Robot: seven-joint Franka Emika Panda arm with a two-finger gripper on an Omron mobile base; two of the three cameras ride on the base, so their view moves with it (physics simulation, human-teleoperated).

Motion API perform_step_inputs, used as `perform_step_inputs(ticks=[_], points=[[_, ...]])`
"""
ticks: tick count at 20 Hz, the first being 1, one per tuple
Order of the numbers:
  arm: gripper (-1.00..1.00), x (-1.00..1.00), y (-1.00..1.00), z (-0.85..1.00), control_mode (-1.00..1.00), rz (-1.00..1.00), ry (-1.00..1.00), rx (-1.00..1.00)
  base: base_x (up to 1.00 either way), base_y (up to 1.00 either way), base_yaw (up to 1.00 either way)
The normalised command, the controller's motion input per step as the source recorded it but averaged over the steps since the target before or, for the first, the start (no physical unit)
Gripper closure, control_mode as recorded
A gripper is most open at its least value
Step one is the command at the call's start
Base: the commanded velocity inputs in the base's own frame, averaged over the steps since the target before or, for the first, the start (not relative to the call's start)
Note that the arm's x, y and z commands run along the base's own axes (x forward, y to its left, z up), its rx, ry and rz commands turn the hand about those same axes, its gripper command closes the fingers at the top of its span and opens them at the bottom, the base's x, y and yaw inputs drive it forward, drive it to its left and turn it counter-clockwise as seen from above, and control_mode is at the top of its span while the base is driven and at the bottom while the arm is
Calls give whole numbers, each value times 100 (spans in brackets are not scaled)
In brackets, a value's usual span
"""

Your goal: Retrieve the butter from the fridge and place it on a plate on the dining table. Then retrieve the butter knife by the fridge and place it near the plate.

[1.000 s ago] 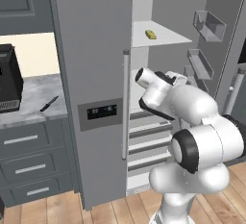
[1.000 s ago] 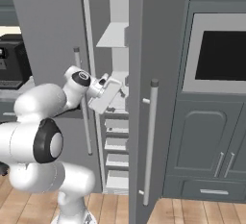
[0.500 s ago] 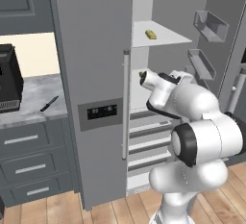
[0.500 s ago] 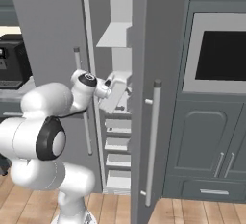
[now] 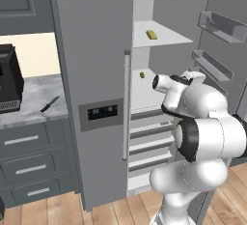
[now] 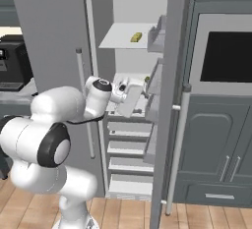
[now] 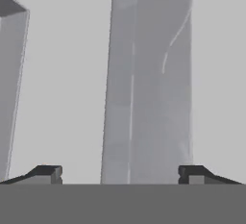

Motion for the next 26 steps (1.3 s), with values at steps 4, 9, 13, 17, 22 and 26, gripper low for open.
perform_step_inputs(ticks=[4, 9, 13, 17, 22, 26], points=[[-100, 0, -55, 0, -100, 0, -1, -6, 0, 0, 0], [-100, -1, 33, 0, -100, 0, 0, -4, 0, 0, 0], [-100, 0, 56, 0, -100, -3, 3, 6, 0, 0, 0], [-100, 6, 31, 0, -100, -9, 4, 59, 0, 0, 0], [-100, 9, 57, 12, -100, -18, -1, 65, 0, 0, 0], [-100, 4, 97, 6, -100, -25, -12, 41, 0, 0, 0]])
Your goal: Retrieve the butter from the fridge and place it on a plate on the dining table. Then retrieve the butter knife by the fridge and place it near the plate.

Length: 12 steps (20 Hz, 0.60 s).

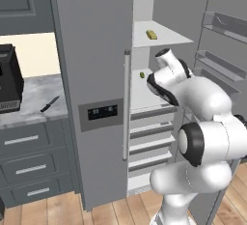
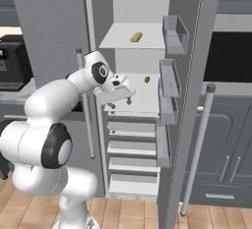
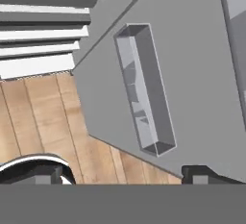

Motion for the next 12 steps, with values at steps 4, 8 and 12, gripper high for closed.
perform_step_inputs(ticks=[4, 8, 12], points=[[-100, 0, 82, 3, -100, -17, -15, 43, 0, 0, 0], [-100, -12, 57, 19, -100, -3, -23, 42, 0, 0, 0], [-100, -31, 36, 56, -100, 2, -36, 23, 0, 0, 0]])
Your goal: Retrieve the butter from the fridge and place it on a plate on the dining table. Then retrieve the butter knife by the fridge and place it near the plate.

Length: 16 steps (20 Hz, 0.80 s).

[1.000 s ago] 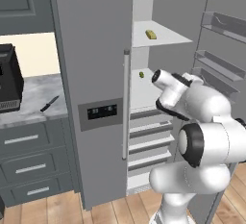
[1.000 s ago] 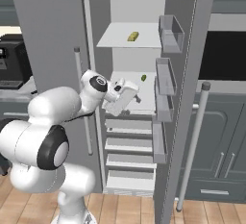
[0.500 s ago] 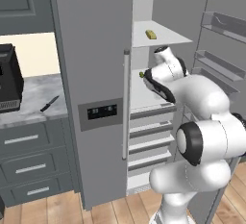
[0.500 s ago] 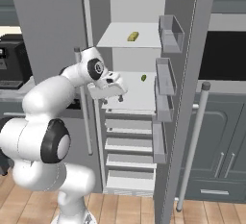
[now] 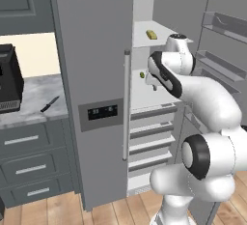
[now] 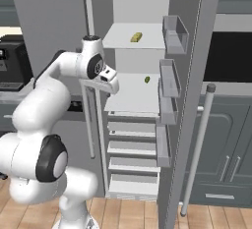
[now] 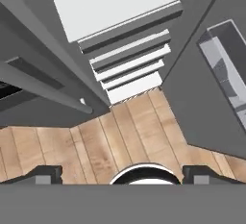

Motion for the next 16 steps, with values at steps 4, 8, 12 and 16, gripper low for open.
perform_step_inputs(ticks=[4, 8, 12, 16], points=[[-100, -25, 65, 38, -100, 6, -34, -2, 0, 0, 0], [-100, -14, 72, 41, -100, 9, -33, -7, 0, 0, 0], [-100, -18, 64, 42, -100, 12, -30, -1, 0, 0, 0], [-100, 4, 18, 10, -100, 3, 1, -6, 0, 0, 0]])
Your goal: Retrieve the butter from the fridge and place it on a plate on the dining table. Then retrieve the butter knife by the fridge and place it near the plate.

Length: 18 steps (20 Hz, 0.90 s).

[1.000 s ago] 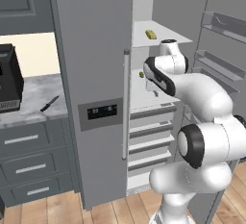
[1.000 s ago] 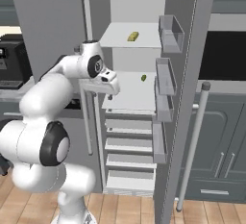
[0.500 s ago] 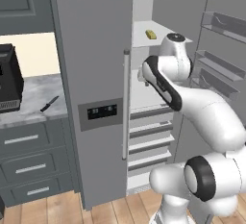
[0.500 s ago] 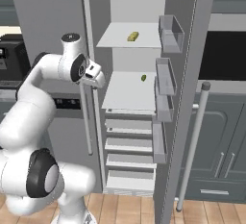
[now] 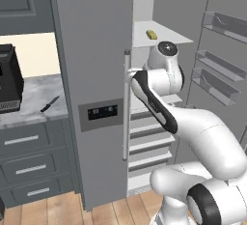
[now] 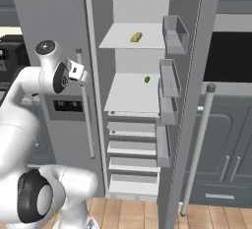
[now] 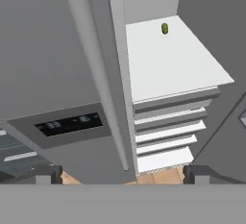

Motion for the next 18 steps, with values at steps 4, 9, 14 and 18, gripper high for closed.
perform_step_inputs(ticks=[4, 9, 14, 18], points=[[-100, 11, 17, 1, -100, 0, 0, -1, 0, 0, 0], [-100, 20, 29, 0, -100, 0, -2, -1, 0, 0, 0], [-100, 41, 2, 0, -100, 0, 0, -3, 0, 0, 0], [-100, 46, 0, -5, -100, 0, 0, -2, 0, 0, 0]])
